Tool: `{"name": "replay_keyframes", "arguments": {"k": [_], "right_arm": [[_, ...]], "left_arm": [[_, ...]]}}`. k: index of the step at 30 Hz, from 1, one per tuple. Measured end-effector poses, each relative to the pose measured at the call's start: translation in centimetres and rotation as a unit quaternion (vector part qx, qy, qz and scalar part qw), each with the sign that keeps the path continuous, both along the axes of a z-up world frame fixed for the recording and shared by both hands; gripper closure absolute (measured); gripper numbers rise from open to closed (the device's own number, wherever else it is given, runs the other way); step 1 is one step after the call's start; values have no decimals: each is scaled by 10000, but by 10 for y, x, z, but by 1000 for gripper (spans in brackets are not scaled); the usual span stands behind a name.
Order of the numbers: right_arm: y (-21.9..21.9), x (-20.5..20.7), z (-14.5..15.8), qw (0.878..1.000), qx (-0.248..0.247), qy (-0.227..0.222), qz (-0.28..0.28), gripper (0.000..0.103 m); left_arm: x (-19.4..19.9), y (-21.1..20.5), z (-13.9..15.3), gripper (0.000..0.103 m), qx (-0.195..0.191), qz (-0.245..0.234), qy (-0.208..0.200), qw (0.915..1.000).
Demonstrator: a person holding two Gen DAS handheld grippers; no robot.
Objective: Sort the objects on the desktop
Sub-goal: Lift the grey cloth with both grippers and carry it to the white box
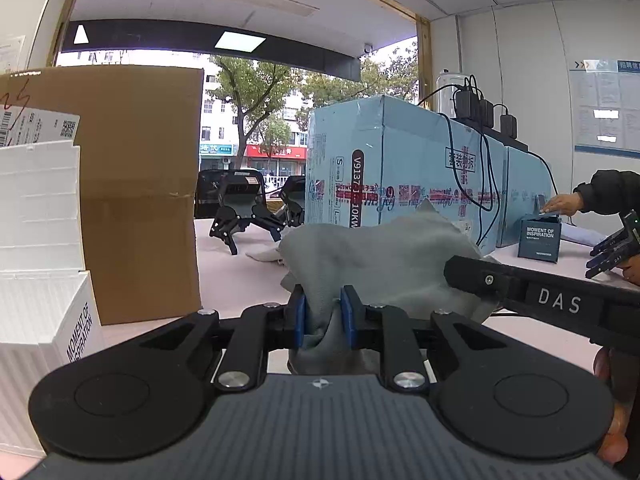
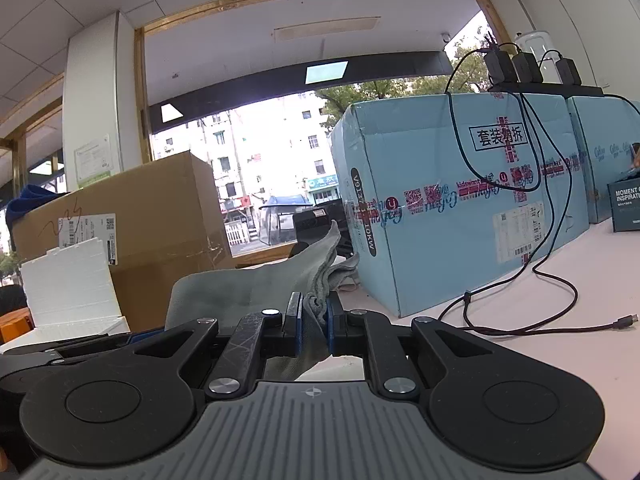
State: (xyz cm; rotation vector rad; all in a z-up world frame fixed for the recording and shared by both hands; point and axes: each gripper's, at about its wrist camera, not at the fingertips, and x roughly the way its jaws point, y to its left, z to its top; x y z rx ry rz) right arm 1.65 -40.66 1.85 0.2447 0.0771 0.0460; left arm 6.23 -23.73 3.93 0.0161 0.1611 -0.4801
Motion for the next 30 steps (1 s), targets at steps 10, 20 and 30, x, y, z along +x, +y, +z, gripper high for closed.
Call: {"name": "replay_keyframes", "arguments": {"k": [10, 20, 30], "right_arm": [[8, -7, 16, 9985, 374, -279, 278, 92], [89, 1, 71, 9828, 758, -728, 1518, 92], [198, 27, 102, 9616, 978, -829, 2427, 92]], "left_arm": [[-11, 17, 31, 87, -109, 251, -376, 9989], [-28, 114, 102, 89, -772, 1030, -519, 9903], [-37, 220, 127, 93, -1049, 1682, -449, 9791]]}}
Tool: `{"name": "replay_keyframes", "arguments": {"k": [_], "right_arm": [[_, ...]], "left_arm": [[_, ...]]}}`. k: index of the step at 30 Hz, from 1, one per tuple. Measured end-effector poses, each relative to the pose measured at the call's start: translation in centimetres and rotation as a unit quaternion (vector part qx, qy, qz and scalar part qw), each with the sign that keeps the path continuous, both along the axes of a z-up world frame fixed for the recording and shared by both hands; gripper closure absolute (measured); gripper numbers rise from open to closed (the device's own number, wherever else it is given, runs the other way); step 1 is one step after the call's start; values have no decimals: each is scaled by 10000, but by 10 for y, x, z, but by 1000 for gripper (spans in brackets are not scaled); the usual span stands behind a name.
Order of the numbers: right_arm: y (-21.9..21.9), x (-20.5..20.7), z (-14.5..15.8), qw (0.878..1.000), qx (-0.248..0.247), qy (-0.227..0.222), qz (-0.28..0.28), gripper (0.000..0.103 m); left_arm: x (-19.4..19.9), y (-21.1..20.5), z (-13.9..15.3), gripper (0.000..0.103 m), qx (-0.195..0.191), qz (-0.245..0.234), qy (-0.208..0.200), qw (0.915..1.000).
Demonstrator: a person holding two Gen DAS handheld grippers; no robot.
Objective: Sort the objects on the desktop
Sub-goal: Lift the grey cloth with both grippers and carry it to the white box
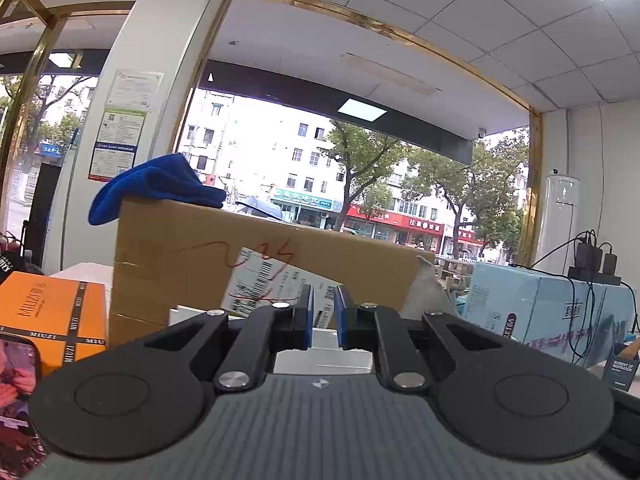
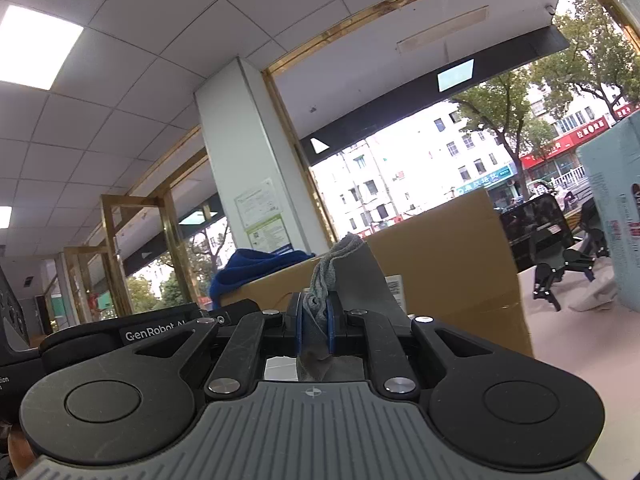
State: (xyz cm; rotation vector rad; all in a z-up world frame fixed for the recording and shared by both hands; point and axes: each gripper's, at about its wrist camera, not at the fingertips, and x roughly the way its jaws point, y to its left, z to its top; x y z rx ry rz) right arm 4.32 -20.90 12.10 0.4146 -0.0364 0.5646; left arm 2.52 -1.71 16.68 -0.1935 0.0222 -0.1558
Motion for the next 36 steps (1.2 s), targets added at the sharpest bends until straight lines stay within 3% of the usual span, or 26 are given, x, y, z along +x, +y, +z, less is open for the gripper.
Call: {"name": "replay_keyframes", "arguments": {"k": [4, 9, 14, 19, 26, 30, 36], "right_arm": [[39, 19, 10, 9994, 150, 134, 269, 92], [63, 40, 4, 9978, 384, 250, 470, 92], [57, 60, -20, 9969, 108, 723, 288, 93], [41, 67, -51, 9906, -82, 1364, 39, 93], [32, 71, -62, 9770, -543, 2045, -267, 93], [34, 81, -68, 9601, -891, 2601, -515, 93], [39, 88, -67, 9496, -1182, 2878, -379, 93]], "left_arm": [[10, 34, -4, 94, -165, 154, 123, 9997], [34, 62, -16, 94, -466, 211, 586, 9970], [58, 57, -39, 95, -161, 404, 919, 9948], [79, 47, -62, 95, 78, 286, 1367, 9902], [91, 39, -76, 95, 37, 182, 1737, 9846], [92, 44, -77, 95, -97, 218, 1795, 9835], [95, 37, -81, 95, 61, 128, 1909, 9815]]}}
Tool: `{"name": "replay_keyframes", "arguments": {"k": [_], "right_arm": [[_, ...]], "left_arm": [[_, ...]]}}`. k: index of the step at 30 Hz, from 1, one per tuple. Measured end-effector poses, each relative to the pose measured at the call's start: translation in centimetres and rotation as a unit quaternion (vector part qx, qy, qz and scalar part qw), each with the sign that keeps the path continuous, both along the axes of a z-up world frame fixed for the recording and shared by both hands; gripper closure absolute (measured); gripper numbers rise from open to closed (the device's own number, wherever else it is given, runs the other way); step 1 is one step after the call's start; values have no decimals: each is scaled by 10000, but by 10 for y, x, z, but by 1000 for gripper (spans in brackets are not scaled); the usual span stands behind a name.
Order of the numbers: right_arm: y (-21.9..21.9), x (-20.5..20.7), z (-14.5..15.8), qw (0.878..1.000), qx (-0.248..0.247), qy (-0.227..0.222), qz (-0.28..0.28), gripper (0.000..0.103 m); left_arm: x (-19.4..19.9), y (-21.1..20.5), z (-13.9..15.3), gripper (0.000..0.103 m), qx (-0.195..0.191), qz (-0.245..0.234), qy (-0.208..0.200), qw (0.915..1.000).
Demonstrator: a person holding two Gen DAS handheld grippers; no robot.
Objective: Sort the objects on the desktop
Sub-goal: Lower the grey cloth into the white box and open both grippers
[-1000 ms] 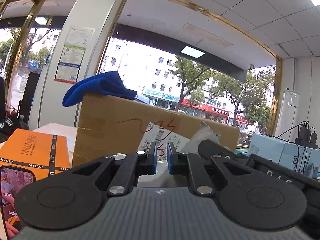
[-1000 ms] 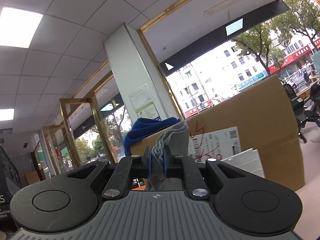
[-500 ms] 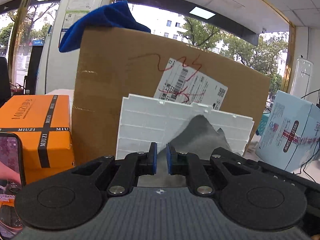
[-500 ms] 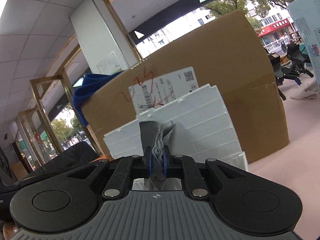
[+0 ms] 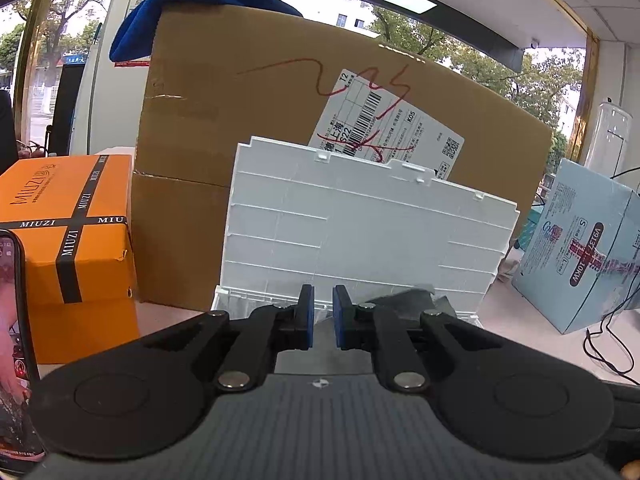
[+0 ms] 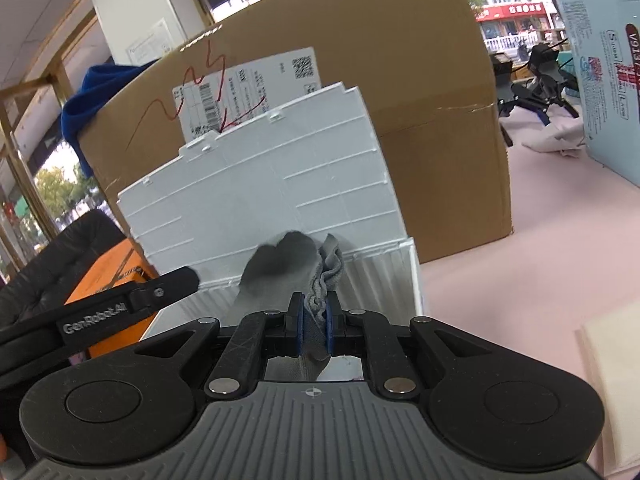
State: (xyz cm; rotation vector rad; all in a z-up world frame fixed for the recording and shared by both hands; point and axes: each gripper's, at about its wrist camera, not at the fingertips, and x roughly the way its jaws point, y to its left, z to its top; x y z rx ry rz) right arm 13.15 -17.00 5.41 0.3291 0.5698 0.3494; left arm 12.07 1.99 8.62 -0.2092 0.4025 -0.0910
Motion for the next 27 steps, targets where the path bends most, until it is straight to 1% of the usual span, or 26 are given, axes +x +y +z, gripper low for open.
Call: {"name": "replay_keyframes", "arguments": {"k": [2, 4, 7, 10, 16, 19, 27], "right_arm": [[1, 1, 3, 9998, -27, 193, 61, 93], [2, 0, 9, 9996, -108, 248, 20, 93], [2, -5, 19, 9996, -256, 118, 17, 93], [3, -6, 23, 9993, -374, 70, 46, 93], [12, 2, 10, 9972, -650, 318, 200, 93], [18, 1, 7, 9959, -832, 269, 246, 93], [20, 2, 6, 9952, -912, 224, 290, 92]], "left_arm": [[0, -3, -1, 95, 20, -48, 47, 10000], [1, -4, -1, 95, 20, -70, 58, 10000], [1, -4, -1, 95, 6, -93, 55, 9999], [2, -4, -2, 95, -34, -119, 94, 9999], [3, -8, -5, 95, 24, -150, 132, 9998], [2, -9, -6, 95, 37, -177, 134, 9997], [3, -12, -8, 94, 92, -202, 166, 9996]]}}
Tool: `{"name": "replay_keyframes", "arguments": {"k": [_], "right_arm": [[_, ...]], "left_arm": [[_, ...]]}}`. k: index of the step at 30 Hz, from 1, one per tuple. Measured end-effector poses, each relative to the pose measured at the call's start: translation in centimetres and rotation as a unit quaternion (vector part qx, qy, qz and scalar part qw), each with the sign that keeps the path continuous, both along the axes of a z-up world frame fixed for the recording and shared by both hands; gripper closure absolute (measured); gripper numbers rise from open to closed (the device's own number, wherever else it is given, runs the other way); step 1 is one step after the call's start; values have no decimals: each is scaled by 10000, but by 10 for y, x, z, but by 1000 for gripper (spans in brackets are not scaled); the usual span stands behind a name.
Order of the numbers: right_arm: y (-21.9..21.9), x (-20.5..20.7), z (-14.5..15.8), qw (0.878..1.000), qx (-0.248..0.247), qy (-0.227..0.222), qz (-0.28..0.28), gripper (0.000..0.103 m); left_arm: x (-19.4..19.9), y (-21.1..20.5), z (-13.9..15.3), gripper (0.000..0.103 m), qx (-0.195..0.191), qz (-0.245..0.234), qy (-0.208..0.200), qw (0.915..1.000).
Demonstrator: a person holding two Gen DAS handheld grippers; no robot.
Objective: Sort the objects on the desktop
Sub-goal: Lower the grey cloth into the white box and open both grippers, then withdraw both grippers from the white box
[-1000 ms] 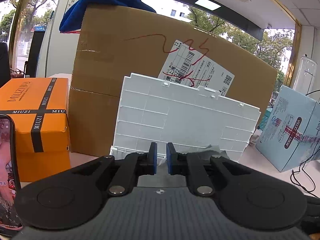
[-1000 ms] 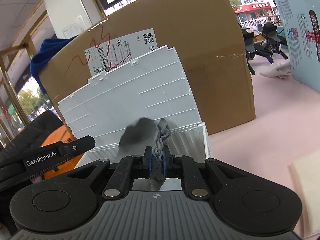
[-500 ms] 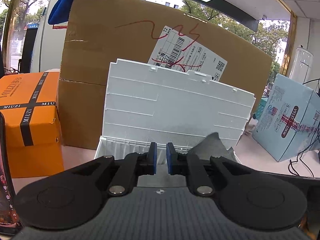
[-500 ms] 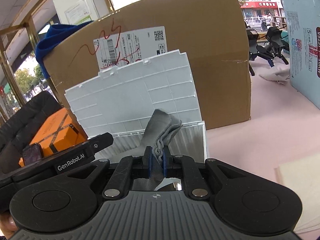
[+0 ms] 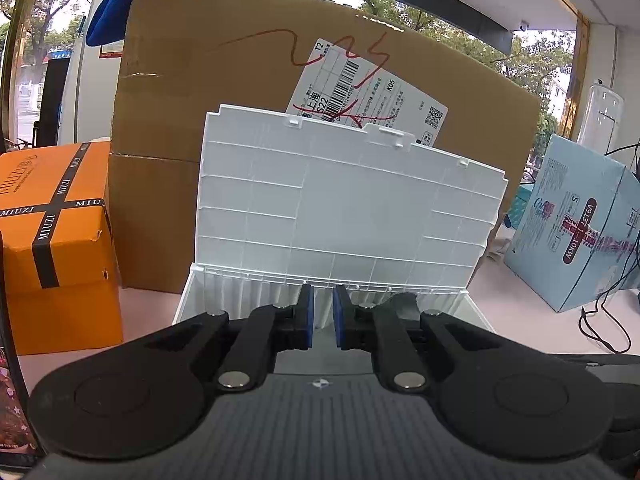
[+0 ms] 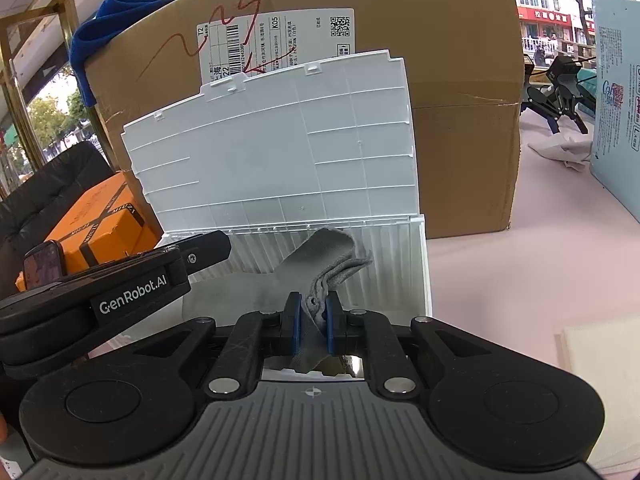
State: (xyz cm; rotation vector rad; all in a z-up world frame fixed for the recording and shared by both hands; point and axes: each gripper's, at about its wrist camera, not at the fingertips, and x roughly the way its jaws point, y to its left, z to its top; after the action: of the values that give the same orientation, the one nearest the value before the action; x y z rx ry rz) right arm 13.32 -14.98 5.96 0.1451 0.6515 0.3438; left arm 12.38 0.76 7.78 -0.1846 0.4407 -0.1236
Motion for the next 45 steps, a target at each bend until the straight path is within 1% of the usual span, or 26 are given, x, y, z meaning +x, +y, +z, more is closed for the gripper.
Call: {"name": "replay_keyframes", "arguments": {"k": [2, 3, 4, 5, 6, 7, 8, 9, 10, 13, 16, 19, 23, 25, 26, 28, 40, 43, 45], "right_arm": [[0, 0, 0, 10000, 32, -2, 44, 89], [0, 0, 0, 10000, 50, -2, 73, 87], [0, 0, 0, 9999, 88, 3, 91, 85], [-1, 0, 1, 9998, 158, 14, 117, 83], [-2, 0, 2, 9995, 262, 19, 194, 76], [-3, -1, 3, 9988, 380, 16, 303, 62], [-2, -2, 4, 9977, 511, -10, 435, 54], [-1, -5, 6, 9973, 547, -58, 491, 29], [1, -9, 8, 9978, 460, -202, 434, 12], [7, -21, 15, 9963, 122, -800, 284, 8], [11, -26, 17, 9940, -138, -1057, 227, 6], [11, -25, 15, 9944, -159, -1020, 225, 6], [9, -22, 13, 9952, -109, -935, 252, 6], [10, -22, 12, 9952, -110, -935, 250, 6], [10, -23, 12, 9952, -112, -944, 245, 6], [10, -23, 13, 9951, -104, -951, 240, 6], [11, -21, 12, 9952, -115, -942, 234, 6], [12, -24, 10, 9945, -107, -1026, 195, 6], [13, -30, 5, 9909, -59, -1342, 33, 6]], "left_arm": [[0, -1, 0, 92, 54, -4, -14, 10000], [0, -2, 0, 85, 80, -10, -26, 10000], [-1, -1, 0, 81, 77, -8, -47, 10000], [-1, 1, 0, 70, 11, 41, -73, 10000], [-2, 4, 0, 50, -87, 82, -95, 9999], [-2, 9, 1, 38, -278, 98, -118, 9995], [-3, 13, 2, 21, -478, 96, -164, 9987], [-5, 17, 3, 20, -670, 91, -224, 9975], [-7, 21, 4, 19, -825, 93, -281, 9962], [-10, 24, 8, 15, -944, 104, -414, 9946], [-10, 23, 7, 11, -952, 112, -433, 9945], [-8, 22, 5, 7, -982, 97, -402, 9943], [-8, 19, 5, 7, -915, 125, -454, 9947], [-10, 18, 5, 1, -876, 187, -528, 9946], [-11, 17, 5, 0, -862, 215, -569, 9944], [-13, 17, 5, 0, -849, 247, -636, 9941], [-14, 16, 4, 0, -821, 223, -646, 9943], [-15, 16, 4, 0, -825, 253, -673, 9940], [-16, 16, 2, 0, -831, 316, -745, 9932]]}}
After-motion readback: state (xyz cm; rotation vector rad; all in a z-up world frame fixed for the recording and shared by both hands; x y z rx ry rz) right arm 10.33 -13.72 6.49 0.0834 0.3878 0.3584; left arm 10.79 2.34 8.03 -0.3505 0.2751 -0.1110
